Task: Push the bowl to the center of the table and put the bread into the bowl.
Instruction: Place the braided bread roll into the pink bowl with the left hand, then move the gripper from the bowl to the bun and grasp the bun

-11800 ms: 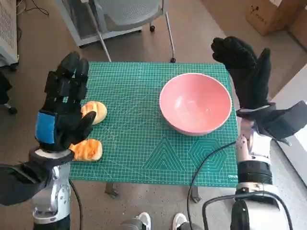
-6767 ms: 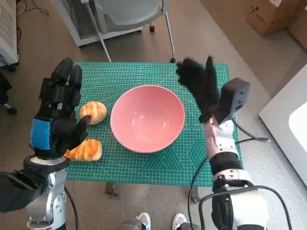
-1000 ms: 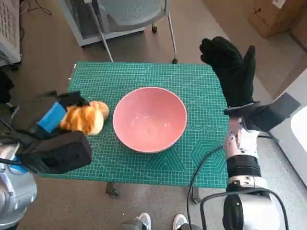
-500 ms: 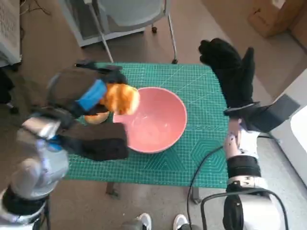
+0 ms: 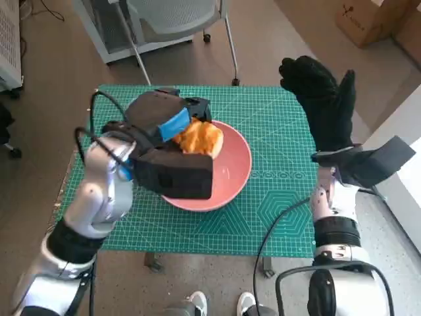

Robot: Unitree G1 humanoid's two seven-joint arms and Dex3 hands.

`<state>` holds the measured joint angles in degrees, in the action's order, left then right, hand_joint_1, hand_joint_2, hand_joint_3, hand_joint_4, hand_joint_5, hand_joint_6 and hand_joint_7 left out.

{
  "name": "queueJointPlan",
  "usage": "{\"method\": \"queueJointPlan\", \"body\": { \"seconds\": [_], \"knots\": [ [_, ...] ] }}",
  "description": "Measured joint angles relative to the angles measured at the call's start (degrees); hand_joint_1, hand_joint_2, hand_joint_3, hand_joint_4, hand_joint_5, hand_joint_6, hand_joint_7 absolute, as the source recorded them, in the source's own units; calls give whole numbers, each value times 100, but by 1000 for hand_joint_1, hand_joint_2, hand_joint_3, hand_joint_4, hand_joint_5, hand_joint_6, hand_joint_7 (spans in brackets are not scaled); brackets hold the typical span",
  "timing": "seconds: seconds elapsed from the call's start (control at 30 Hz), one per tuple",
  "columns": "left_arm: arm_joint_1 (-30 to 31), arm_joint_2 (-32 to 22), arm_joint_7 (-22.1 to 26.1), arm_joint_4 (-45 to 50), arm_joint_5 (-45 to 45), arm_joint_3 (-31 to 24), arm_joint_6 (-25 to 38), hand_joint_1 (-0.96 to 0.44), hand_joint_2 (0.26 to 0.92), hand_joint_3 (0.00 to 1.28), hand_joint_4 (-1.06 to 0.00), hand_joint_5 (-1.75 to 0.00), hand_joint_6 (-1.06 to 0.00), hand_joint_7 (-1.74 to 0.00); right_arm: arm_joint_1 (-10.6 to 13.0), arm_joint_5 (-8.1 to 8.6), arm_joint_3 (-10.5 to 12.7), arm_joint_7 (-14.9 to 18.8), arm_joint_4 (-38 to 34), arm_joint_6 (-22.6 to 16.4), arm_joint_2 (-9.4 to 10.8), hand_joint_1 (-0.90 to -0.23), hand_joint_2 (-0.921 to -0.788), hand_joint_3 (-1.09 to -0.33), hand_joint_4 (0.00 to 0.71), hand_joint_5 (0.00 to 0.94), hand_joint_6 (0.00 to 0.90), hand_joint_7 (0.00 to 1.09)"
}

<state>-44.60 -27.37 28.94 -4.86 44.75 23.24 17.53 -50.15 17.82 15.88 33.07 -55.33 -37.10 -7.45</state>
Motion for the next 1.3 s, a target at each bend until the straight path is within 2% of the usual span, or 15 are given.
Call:
{"method": "queueJointPlan", "body": {
  "seconds": [0.03,0.1,0.13,0.17,0.2,0.23,0.27,0.33,0.4,0.57,0.8,1.0,1.3],
  "knots": [
    [0,43,-11,-113,-15,-1,-15,2,920,51,-750,-1167,-615,-1099,5,0,4,-3,12,-3,-10,-657,-921,-751,206,0,370,2],
    [0,104,-21,-279,-86,-11,-60,1,920,93,-667,-1206,-594,-1173,17,4,15,-7,41,-7,-22,-657,-921,-750,204,0,374,4],
    [1,119,-21,-329,-118,-17,-72,129,921,116,-636,-1248,-499,-902,24,7,18,-10,55,-7,-22,-656,-921,-749,202,0,377,6],
    [1,140,-17,-381,-202,-37,-81,175,921,124,-624,-1264,-487,-763,32,11,22,-15,69,-7,-23,-655,-921,-749,201,0,378,6],
    [1,171,10,-435,-296,-74,-82,170,889,125,-526,-1097,-459,-523,46,13,27,-25,87,-7,-22,-654,-921,-748,200,0,380,7],
    [1,195,40,-479,-381,-108,-81,104,848,106,-443,-742,-428,-347,59,14,32,-37,102,-7,-21,-653,-921,-748,199,0,381,7],
    [1,211,86,-516,-473,-142,-80,49,812,84,-330,-475,-378,-222,72,15,35,-52,116,-6,-20,-653,-921,-747,197,0,380,7],
    [14,214,253,-535,-663,-195,-57,-27,773,60,-180,-243,-301,-113,92,13,34,-82,132,-4,-14,-652,-921,-748,195,0,380,6],
    [34,203,406,-516,-777,-239,-17,-114,749,41,-75,-100,-241,-47,109,9,28,-111,144,-4,-8,-648,-921,-749,193,0,375,3],
    [124,108,624,-294,-896,-314,142,-233,740,26,-12,-16,-202,-8,135,-1,-9,-155,159,-4,-4,-643,-921,-751,193,1,363,0],
    [256,-96,597,193,-895,-449,130,-320,740,17,0,0,-183,-1,139,0,-40,-150,150,23,0,-631,-921,-752,187,0,352,0],
    [555,-358,589,893,-947,-789,64,-314,739,12,-2,-1,-190,-4,137,-11,-70,-114,91,25,-6,-623,-921,-759,183,0,350,0],
    [1038,-843,620,2283,-1107,-1783,262,-257,731,2,-22,-4,-217,-10,112,-15,-86,-58,-82,25,-36,-636,-921,-759,183,1,350,1]
  ]
}}
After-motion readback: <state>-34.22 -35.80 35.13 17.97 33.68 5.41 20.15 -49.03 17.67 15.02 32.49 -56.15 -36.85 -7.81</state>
